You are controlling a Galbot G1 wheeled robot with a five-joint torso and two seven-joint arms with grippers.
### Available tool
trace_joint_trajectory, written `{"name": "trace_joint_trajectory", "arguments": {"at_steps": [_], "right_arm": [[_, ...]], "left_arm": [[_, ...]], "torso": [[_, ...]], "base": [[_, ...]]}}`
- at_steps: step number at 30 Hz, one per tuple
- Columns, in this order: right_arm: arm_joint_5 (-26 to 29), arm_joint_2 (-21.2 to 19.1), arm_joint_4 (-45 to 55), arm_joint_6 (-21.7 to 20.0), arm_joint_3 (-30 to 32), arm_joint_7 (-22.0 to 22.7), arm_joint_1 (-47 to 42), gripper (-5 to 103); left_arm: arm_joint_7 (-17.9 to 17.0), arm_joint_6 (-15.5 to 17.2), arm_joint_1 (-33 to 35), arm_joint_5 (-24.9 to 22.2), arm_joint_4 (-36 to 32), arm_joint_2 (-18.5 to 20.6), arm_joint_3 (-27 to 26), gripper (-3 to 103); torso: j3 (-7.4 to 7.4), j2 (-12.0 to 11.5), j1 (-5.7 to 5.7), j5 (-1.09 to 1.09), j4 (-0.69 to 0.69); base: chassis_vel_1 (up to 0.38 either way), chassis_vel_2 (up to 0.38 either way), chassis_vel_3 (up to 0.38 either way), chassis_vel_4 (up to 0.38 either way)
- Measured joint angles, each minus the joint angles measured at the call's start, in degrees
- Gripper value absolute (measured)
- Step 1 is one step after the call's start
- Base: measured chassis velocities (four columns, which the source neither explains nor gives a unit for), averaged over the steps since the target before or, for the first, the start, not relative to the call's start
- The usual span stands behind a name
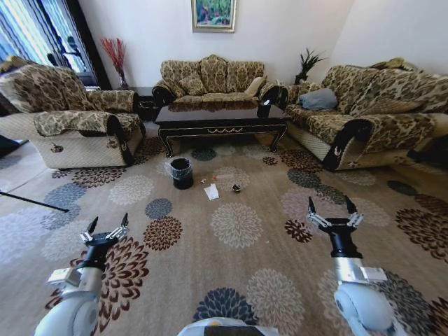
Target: Move to the front of the table and pick up the trash from the floor, then place it into the trash bin.
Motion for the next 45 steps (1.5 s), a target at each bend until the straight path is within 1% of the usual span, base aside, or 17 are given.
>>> {"name": "trace_joint_trajectory", "arguments": {"at_steps": [2, 4, 7, 14, 16, 18, 19, 21, 24, 28, 31, 36, 38, 39, 42, 43, 45], "right_arm": [[1.4, -0.3, 1.3, -3.2, -0.1, 1.0, -0.8, 100], [1.5, -0.3, 1.4, -3.6, -0.1, 1.1, -0.9, 100], [1.1, -0.3, 2.0, -5.8, -0.1, 1.1, -1.1, 100], [0.5, -0.1, 2.4, -6.6, -0.7, 0.4, -1.3, 100], [0.1, -0.1, 2.2, -6.6, -0.7, -0.6, -1.5, 100], [0.0, -0.1, 2.1, -6.1, -0.4, -2.9, -1.9, 100], [0.0, -0.1, 2.1, -6.1, -0.4, -2.9, -1.9, 100], [-0.5, 0.0, 2.1, -5.1, -0.2, -6.4, -2.6, 100], [-0.6, 0.2, 2.1, -5.4, -0.2, -7.1, -2.8, 100], [-0.8, 0.3, 2.3, -8.1, 0.0, -7.3, -3.2, 100], [-0.8, 0.1, 2.2, -9.0, 0.2, -7.3, -3.4, 100], [-1.1, 0.4, 1.9, -9.1, -0.1, -6.7, -3.4, 100], [-0.7, 0.6, 1.9, -8.8, -0.6, -4.8, -3.5, 100], [-0.7, 0.6, 1.9, -8.8, -0.6, -4.8, -3.5, 100], [1.0, 0.7, 1.5, -6.6, -0.7, -2.9, -3.6, 100], [1.2, 0.6, 1.0, -5.1, -0.4, -3.2, -3.5, 100], [1.2, 0.4, 0.8, -4.4, -0.2, -3.6, -3.5, 100]], "left_arm": [[0.0, -0.1, -0.1, 0.0, 0.3, 0.1, 0.0, 100], [0.0, -0.1, -0.2, 0.0, 0.3, 0.1, 0.0, 100], [0.1, -0.1, -0.3, 0.0, 0.5, 0.1, 0.1, 100], [0.1, -0.2, -0.5, 0.0, 0.7, 0.1, 0.2, 100], [0.1, -0.2, -0.5, 0.0, 0.7, 0.1, 0.2, 100], [0.1, -0.3, -0.6, 0.0, 0.8, 0.2, 0.2, 100], [0.1, -0.3, -0.6, 0.0, 0.8, 0.2, 0.2, 100], [0.1, -0.3, -0.8, 0.0, 0.9, 0.2, 0.2, 100], [0.1, -0.3, -0.8, 0.0, 1.0, 0.2, 0.2, 100], [0.2, -0.4, -1.0, 0.0, 1.2, 0.1, 0.3, 100], [0.2, -0.5, -1.1, 0.0, 1.4, 0.1, 0.3, 100], [0.2, -0.5, -1.2, 0.0, 1.6, 0.1, 0.3, 100], [0.2, -0.6, -1.3, 0.0, 1.7, 0.1, 0.4, 100], [0.2, -0.6, -1.3, 0.0, 1.7, 0.1, 0.4, 100], [0.2, -0.5, -1.4, 0.0, 1.7, 0.1, 0.4, 100], [0.2, -0.6, -1.4, 0.0, 1.7, 0.1, 0.4, 100], [0.3, -0.5, -1.4, 0.0, 1.7, 0.1, 0.4, 100]], "torso": [[-0.44, -0.7, -0.26, 0.00, 0.00], [-0.51, -0.8, -0.31, 0.00, 0.00], [-1.14, -1.8, -0.63, 0.00, 0.00], [-1.96, -3.1, -1.12, 0.00, 0.00], [-2.41, -3.8, -1.35, 0.00, 0.00], [-2.67, -4.2, -1.52, 0.00, 0.00], [-2.67, -4.2, -1.52, 0.00, 0.00], [-3.09, -4.8, -1.75, 0.00, 0.00], [-3.35, -5.3, -1.93, 0.00, 0.00], [-4.08, -6.4, -2.29, 0.00, 0.00], [-4.48, -7.0, -2.52, 0.00, 0.00], [-5.12, -8.1, -2.96, 0.00, 0.00], [-5.50, -8.6, -3.15, 0.00, 0.00], [-5.50, -8.6, -3.15, 0.00, 0.00], [-5.90, -9.4, -3.44, 0.00, 0.00], [-6.13, -9.7, -3.59, 0.00, 0.00], [-6.30, -10.0, -3.68, 0.00, 0.00]], "base": [[0.000, 0.000, 0.000, 0.000], [0.000, 0.000, 0.000, 0.000], [0.000, 0.000, 0.000, 0.000], [0.000, 0.000, 0.000, 0.000], [0.000, 0.000, 0.000, 0.000], [0.000, 0.000, 0.000, 0.000], [0.000, 0.000, 0.000, 0.000], [0.000, 0.000, 0.000, 0.000], [0.000, 0.000, 0.000, 0.000], [0.000, 0.000, 0.000, 0.000], [0.000, 0.000, 0.000, 0.000], [0.000, 0.000, 0.000, 0.000], [0.000, 0.000, 0.000, 0.000], [0.000, 0.000, 0.000, 0.000], [0.000, 0.000, 0.000, 0.000], [0.000, 0.000, 0.000, 0.000], [0.000, 0.000, 0.000, 0.000]]}}
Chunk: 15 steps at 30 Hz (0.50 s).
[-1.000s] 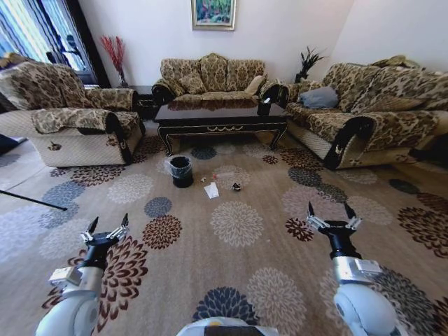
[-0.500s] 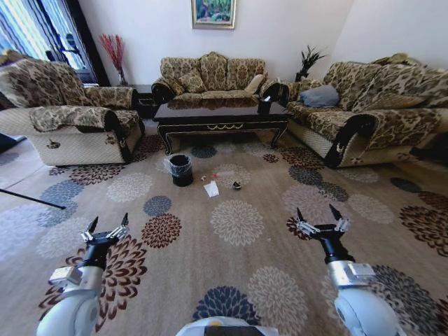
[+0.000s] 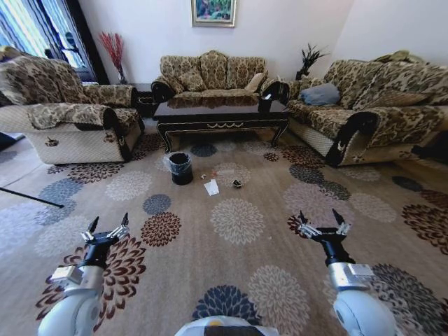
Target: Move to the front of the table and pick up the trash from the floor, then place it into the trash bin.
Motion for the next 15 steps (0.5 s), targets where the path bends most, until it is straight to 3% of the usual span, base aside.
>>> {"name": "trace_joint_trajectory", "arguments": {"at_steps": [15], "right_arm": [[-0.5, 0.2, -1.9, 1.3, -0.4, -0.6, 0.8, 100]], "left_arm": [[-0.5, 1.7, 0.1, -3.8, -6.3, 0.7, -2.2, 100]], "torso": [[-2.24, -3.3, -1.03, 0.00, 0.00]], "base": [[0.000, 0.000, 0.000, 0.000]]}}
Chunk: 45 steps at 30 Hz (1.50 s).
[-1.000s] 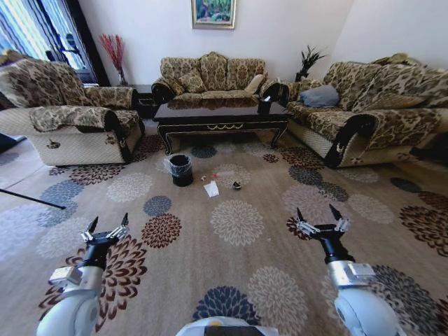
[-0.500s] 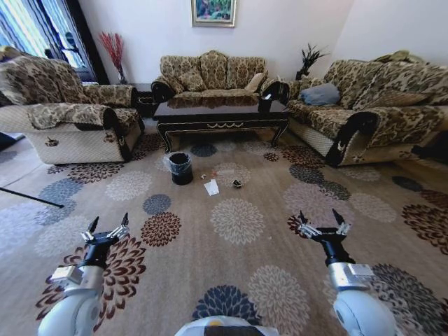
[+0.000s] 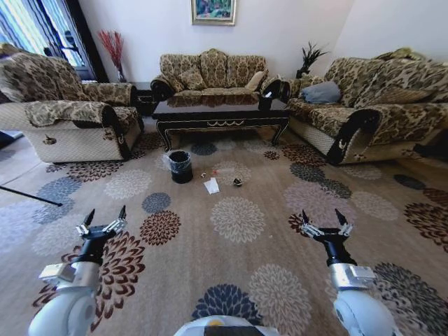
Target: Move to the front of the table and pick up the trash from the floor, then place it into the trash bin.
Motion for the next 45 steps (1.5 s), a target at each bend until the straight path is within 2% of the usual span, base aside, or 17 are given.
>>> {"name": "trace_joint_trajectory", "arguments": {"at_steps": [9, 26, 37, 45], "right_arm": [[0.6, -0.2, -0.8, 3.4, 0.3, -1.0, 0.1, 100], [1.6, -0.3, -1.2, 4.9, 0.2, -2.4, 0.1, 100], [1.0, 0.0, -1.9, 5.4, 0.1, -2.7, 0.1, 100], [1.0, -0.1, -1.9, 5.5, 0.2, -2.7, 0.1, 100]], "left_arm": [[-0.1, 0.4, 0.0, -0.4, -1.3, -0.2, 0.0, 100], [-0.1, 0.3, 0.0, -0.1, -0.7, 0.2, 0.5, 100], [-0.5, 2.6, -0.6, -2.9, -5.2, 0.7, -1.2, 100], [-0.6, 2.7, -0.4, -3.1, -6.1, 0.2, -1.2, 100]], "torso": [[-1.37, -1.9, -0.52, 0.00, 0.00], [-3.69, -5.0, -1.37, 0.00, 0.00], [-5.49, -7.5, -2.00, 0.00, 0.00], [-6.47, -8.8, -2.32, 0.00, 0.00]], "base": [[0.000, 0.000, 0.000, 0.000], [0.000, 0.000, 0.000, 0.000], [0.000, 0.000, 0.000, 0.000], [0.000, 0.000, 0.000, 0.000]]}}
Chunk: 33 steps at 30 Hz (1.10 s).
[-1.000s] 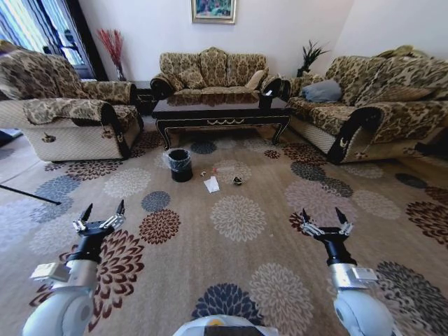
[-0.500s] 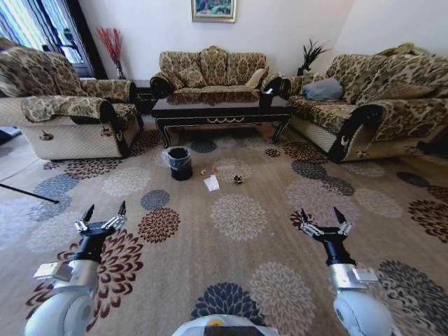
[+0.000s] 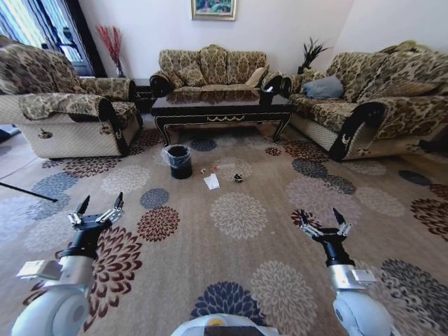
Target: Move to the front of the table and pick up the trash from the floor, then place it into the trash bin.
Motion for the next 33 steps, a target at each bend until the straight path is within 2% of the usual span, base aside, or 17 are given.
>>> {"name": "trace_joint_trajectory", "arguments": {"at_steps": [21, 28, 33], "right_arm": [[-0.7, 0.7, -0.2, 1.4, 0.3, -0.3, 0.0, 100], [-0.7, 0.9, -0.1, 1.7, 0.3, -0.4, -0.1, 100], [-0.7, 0.9, -0.1, 1.9, 0.3, -0.6, -0.1, 100]], "left_arm": [[-0.3, 0.7, 0.4, 1.6, 1.8, -0.5, 1.2, 100], [-1.2, 1.6, 0.4, 4.9, 5.0, -0.6, 2.4, 100], [-2.3, 1.4, 0.3, 6.4, 6.8, -0.7, 2.9, 100]], "torso": [[-3.32, -4.0, -0.66, 0.00, 0.00], [-4.58, -5.5, -0.90, -0.01, 0.00], [-4.90, -5.8, -0.93, 0.00, 0.00]], "base": [[0.000, 0.000, 0.000, 0.000], [0.000, 0.000, 0.000, 0.000], [0.000, 0.000, 0.000, 0.000]]}}
